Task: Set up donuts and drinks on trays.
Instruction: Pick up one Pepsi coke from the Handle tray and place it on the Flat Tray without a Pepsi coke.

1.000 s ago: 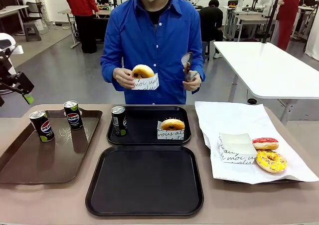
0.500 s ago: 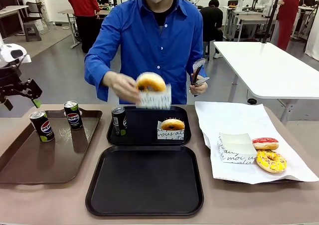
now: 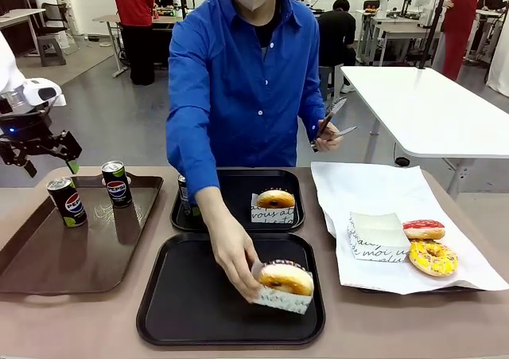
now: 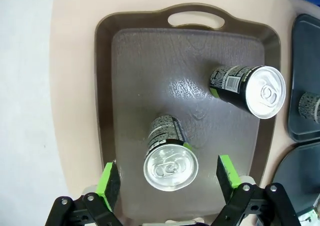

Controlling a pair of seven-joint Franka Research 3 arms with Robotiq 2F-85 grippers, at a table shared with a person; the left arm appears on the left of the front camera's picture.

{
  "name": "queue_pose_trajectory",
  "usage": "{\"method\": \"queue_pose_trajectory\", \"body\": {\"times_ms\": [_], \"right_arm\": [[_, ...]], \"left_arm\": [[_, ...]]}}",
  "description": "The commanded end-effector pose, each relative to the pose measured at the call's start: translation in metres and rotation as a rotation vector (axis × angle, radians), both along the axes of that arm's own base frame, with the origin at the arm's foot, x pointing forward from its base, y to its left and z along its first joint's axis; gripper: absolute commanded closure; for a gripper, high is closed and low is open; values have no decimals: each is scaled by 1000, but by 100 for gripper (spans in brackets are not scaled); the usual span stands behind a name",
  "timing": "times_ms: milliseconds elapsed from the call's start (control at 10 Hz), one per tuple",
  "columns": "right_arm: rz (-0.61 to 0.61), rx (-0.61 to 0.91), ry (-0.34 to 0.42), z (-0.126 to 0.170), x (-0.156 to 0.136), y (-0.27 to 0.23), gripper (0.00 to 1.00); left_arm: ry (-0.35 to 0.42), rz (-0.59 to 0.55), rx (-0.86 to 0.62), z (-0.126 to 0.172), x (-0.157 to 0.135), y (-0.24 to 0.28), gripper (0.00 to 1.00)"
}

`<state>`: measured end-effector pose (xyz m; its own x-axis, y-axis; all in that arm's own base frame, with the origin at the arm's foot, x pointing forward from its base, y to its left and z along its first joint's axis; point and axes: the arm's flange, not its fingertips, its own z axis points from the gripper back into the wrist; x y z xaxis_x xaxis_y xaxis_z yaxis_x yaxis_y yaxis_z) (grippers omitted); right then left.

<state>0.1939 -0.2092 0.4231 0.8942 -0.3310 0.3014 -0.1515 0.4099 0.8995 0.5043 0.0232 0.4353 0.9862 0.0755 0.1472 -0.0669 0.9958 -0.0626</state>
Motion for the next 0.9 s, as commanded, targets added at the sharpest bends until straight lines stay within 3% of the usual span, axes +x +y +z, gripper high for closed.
{"method": "queue_pose_trajectory", "body": {"times_ms": [0,800], "right_arm": [[-1,13,-24,1,2,-1,0],[-1,13,-24,1,2,-1,0]], "left_arm": [[27,1,42,-2,6,-7,0],[99,-22,48,-42,13,-5,0]]}}
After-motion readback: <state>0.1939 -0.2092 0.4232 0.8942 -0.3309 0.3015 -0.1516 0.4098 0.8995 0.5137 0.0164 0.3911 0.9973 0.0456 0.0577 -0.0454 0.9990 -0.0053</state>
